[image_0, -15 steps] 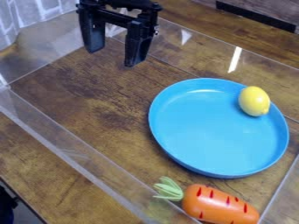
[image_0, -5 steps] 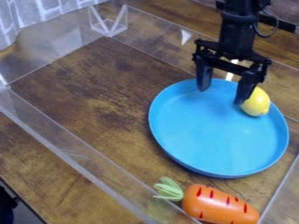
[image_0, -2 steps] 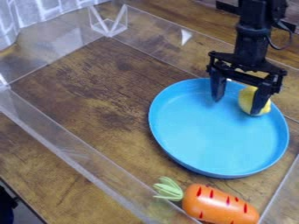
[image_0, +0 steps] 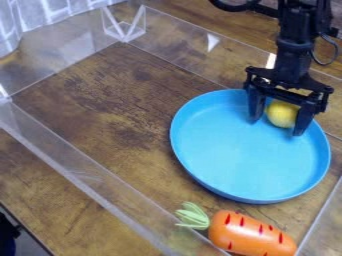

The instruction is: Remove the lemon from the blue tray and put it on the table

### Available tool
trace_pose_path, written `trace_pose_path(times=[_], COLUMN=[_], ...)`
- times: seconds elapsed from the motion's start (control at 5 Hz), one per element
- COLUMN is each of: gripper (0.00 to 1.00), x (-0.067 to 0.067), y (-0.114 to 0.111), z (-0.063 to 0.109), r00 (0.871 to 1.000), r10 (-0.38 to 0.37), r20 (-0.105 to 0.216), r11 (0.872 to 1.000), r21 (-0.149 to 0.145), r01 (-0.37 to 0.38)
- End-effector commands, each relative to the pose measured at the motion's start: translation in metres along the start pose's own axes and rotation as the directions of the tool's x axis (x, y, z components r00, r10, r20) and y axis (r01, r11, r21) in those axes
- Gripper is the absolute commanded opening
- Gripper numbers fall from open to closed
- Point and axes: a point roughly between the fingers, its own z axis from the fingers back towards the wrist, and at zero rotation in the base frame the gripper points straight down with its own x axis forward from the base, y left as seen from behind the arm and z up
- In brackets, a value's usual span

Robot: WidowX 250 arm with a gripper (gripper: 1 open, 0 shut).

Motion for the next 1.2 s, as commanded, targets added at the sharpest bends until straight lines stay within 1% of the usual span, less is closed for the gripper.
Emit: trace_pose_path(times=[0.0,0.4,0.6,0.8,1.0], gripper=[0.0,0.0,1.0,0.0,0.0], x=[0.012,0.016,0.02,0.023,0.023], y=[-0.017,-0.023,-0.023,-0.023,-0.024], z=[0.024,0.02,0.018,0.015,0.018], r00=[0.996,0.996,0.996,0.996,0.995], r10=[-0.031,-0.042,-0.043,-0.044,-0.054], r20=[0.081,0.083,0.084,0.081,0.083], r11=[0.999,0.999,0.999,0.999,0.998], r21=[-0.017,-0.02,-0.018,-0.016,-0.012], r01=[0.033,0.044,0.045,0.046,0.055])
